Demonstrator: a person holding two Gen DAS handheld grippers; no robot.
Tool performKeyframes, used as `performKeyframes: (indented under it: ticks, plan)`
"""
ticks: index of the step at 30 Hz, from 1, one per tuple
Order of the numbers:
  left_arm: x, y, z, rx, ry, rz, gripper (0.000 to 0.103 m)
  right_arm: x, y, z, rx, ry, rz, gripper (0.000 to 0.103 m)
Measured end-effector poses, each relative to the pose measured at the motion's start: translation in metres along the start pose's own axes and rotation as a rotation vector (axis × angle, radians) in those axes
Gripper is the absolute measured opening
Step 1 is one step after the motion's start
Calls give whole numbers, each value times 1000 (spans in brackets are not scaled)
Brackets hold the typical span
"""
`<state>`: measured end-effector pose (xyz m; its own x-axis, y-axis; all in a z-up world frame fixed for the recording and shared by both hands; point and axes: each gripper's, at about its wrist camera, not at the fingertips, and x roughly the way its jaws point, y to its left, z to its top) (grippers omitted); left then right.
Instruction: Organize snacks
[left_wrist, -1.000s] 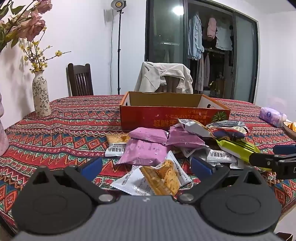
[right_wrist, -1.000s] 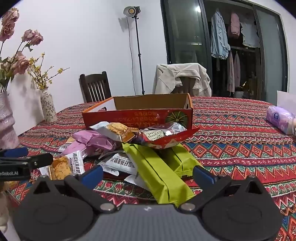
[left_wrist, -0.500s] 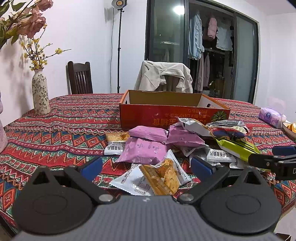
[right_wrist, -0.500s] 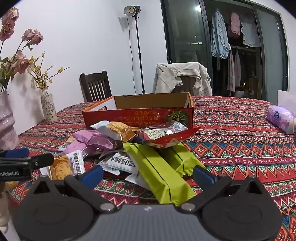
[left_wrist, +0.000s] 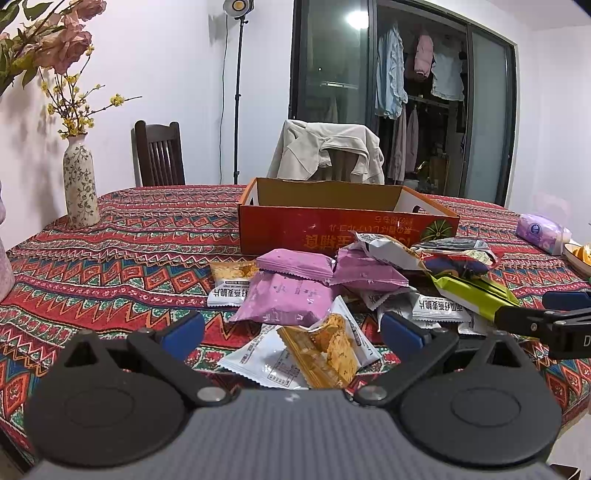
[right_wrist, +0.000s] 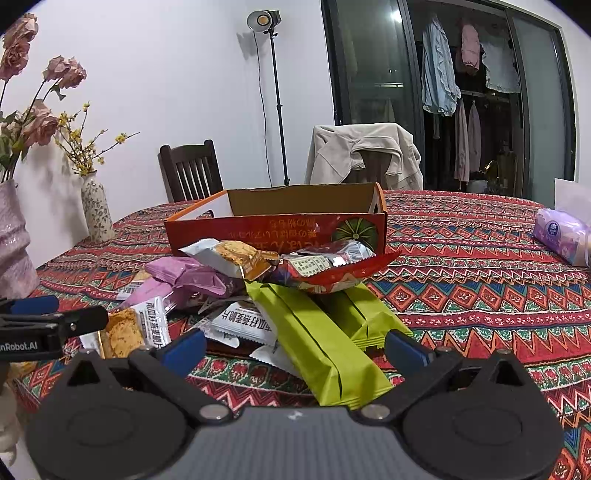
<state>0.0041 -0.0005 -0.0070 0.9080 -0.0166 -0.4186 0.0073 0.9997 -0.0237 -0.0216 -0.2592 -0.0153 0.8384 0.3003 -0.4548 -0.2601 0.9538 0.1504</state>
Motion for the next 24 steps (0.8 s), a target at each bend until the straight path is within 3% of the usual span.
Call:
performKeyframes:
  ticks: [24]
  plan:
    - [-1,-1,-1,-1,-2,-5,103,1,0,-1,-1,0,1,103]
